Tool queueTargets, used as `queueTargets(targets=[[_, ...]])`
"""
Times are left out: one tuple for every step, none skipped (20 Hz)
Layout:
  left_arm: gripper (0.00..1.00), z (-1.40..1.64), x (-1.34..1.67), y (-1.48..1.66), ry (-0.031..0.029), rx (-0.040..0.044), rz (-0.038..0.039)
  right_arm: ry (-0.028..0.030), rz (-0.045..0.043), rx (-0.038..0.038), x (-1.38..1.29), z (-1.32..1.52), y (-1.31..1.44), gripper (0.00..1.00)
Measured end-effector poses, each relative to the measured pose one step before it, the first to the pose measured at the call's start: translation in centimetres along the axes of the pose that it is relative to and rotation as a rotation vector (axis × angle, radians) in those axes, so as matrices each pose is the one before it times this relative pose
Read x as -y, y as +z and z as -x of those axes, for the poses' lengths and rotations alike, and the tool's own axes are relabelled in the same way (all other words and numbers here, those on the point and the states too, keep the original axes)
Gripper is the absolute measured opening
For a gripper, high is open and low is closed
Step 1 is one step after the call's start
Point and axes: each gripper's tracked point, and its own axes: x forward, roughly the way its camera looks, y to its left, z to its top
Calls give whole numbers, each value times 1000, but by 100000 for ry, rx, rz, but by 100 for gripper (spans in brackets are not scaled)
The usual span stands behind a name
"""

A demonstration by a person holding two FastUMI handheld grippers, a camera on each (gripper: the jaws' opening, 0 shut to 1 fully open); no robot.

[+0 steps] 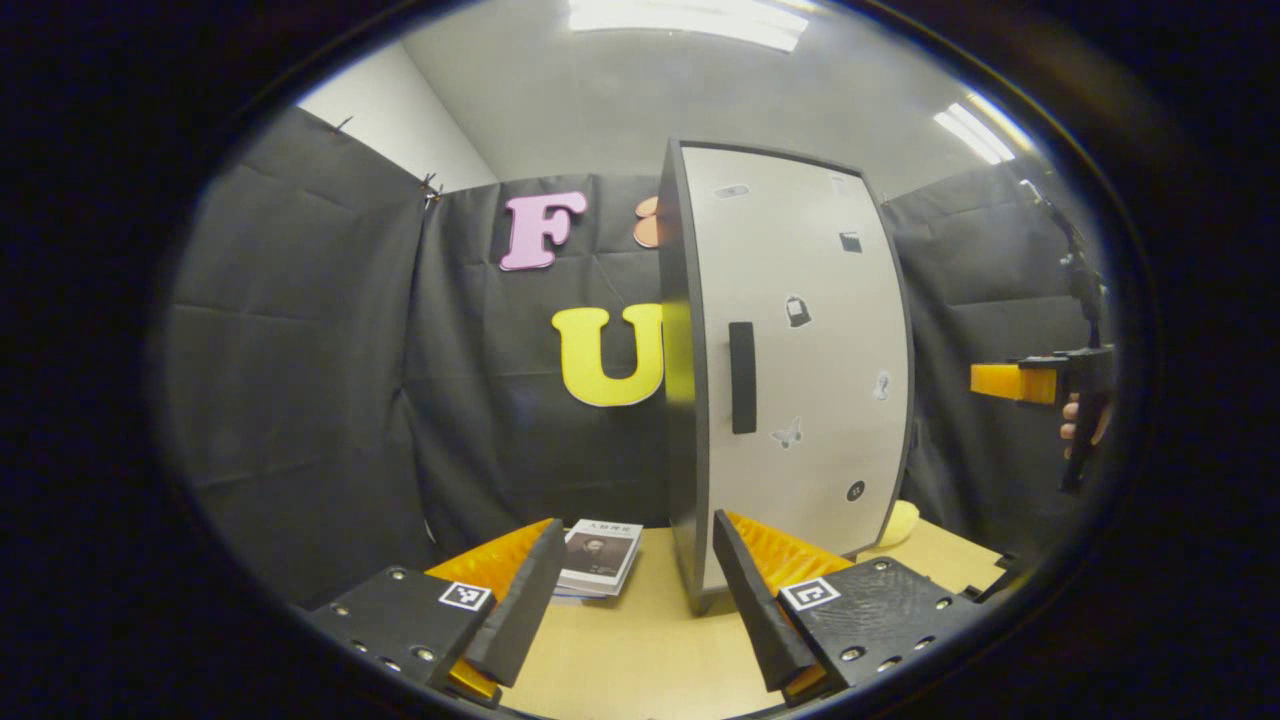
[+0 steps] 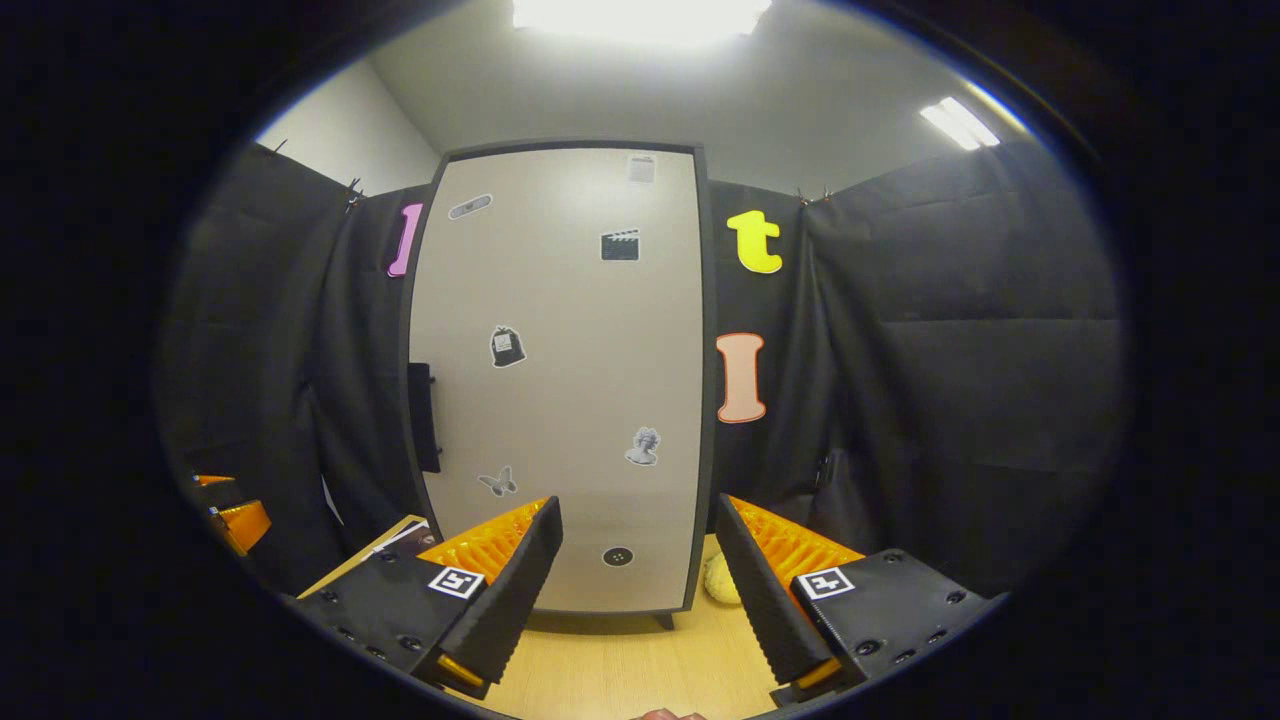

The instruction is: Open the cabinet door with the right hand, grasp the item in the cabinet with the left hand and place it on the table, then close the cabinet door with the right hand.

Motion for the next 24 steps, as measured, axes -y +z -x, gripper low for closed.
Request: queueTargets(targets=[[89,210,-422,-188,804,49,485,1533,513,538,-851,-407,503,97],[87,77,-400,-162,698,33,917,1314,285,440,-720,-534,429,97],[87,77,-408,-396,813,-482,1006,1463,142,449,-758,-591,389,97],[87,120,-570,-466,1005,-1033,753,1419,35,75,-876,-635,455,97],[87,197,-535,-580,1184,-1183,328,1962,73,476,-1007,-693,512,97],[89,87,-514,-389,1266,-1077,-99,1599,-32,376,-1018,-749,590,97],[87,43,-325,-504,641,-1118,-155,1291,-635,23,-939,-659,504,97],[89,-41,28,-420,-395,-1397,-240,1645,-1204,343,-1107,-552,622,97],[89,33,-61,-505,-64,-1208,-393,1435,-1583,1285,-1022,-686,737,97],[92,48,-204,-273,469,-852,-427,1604,-1220,1701,-1102,-694,845,97],[89,138,-295,-321,514,-609,-172,1195,-579,1445,-897,-732,581,97],[89,125,-193,-133,411,-267,150,873,43,1394,-851,-739,598,97],[90,132,-200,-271,379,-59,395,714,178,1373,-871,-807,499,97],[89,8,-201,-139,407,-282,500,780,-144,945,-825,-610,524,97],[89,-7,-297,-329,575,-592,631,82,-629,232,-733,-629,365,97],[89,44,-415,-253,572,-705,768,-462,-868,137,-522,-566,175,96],[89,128,-496,-290,664,-605,852,460,-652,570,-608,-408,38,96],[89,-64,-559,-212,907,-411,876,706,-307,-127,-722,-620,-120,97],[89,-113,-568,-270,1005,-494,912,523,237,-1095,-664,-695,-400,97],[89,-148,-717,-150,1114,-611,842,719,484,-1533,-720,-742,-406,98],[89,51,-719,-288,1309,-765,596,835,267,-1666,-663,-756,-589,97],[89,-84,-674,-237,1263,-806,242,535,57,-1027,-594,-913,-505,98],[89,6,-586,-167,1105,-719,-170,-109,103,-1227,-433,-596,-699,97],[89,-4,-378,-300,1014,-494,-659,-470,152,-1149,-280,-738,-666,97]])
